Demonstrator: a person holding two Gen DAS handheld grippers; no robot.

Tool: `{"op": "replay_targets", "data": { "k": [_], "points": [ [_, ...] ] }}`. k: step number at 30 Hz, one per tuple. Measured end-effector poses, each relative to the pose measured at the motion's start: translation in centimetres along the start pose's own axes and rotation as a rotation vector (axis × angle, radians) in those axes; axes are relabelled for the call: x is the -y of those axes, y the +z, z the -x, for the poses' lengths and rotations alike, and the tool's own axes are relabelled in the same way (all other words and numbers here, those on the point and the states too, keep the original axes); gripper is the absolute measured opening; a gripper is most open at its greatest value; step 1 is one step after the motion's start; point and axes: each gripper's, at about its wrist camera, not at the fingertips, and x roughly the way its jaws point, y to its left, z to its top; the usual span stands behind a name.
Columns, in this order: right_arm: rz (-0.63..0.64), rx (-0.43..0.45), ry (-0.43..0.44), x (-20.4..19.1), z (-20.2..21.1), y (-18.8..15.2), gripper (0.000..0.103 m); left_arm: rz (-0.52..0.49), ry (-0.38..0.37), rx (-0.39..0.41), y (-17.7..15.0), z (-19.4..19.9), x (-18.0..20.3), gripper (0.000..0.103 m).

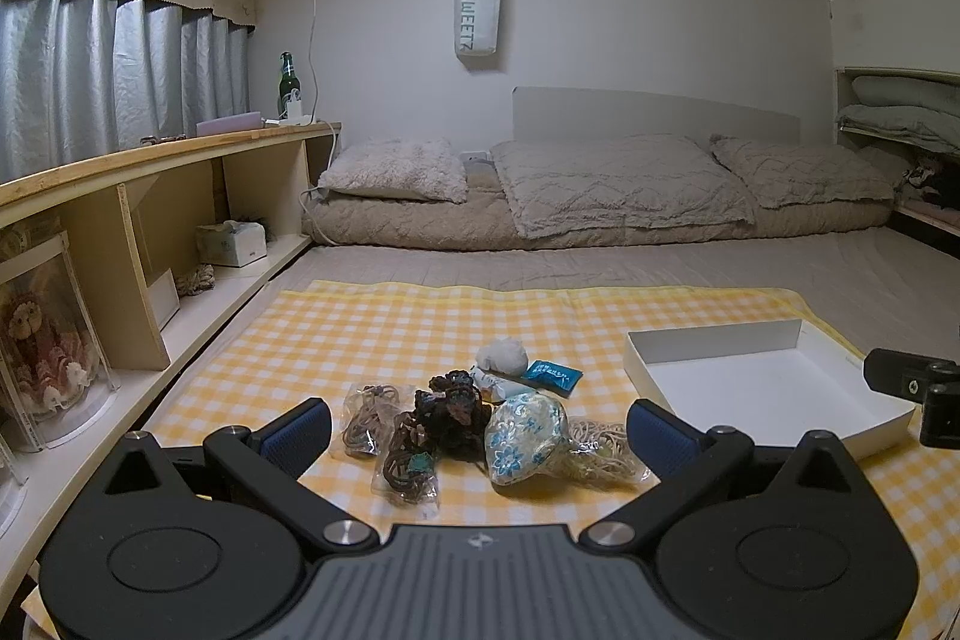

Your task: Organize soft objects

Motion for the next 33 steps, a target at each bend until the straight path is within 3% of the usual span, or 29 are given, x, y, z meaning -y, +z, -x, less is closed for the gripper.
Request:
{"op": "replay_targets", "data": {
  "k": [33],
  "points": [
    [0.001, -0.002, -0.002, 0.13, 0.19, 0.15, 0.103, -0.005, -0.003, -0.004, -0.42, -0.11, 0.14, 0.103]
  ]
}}
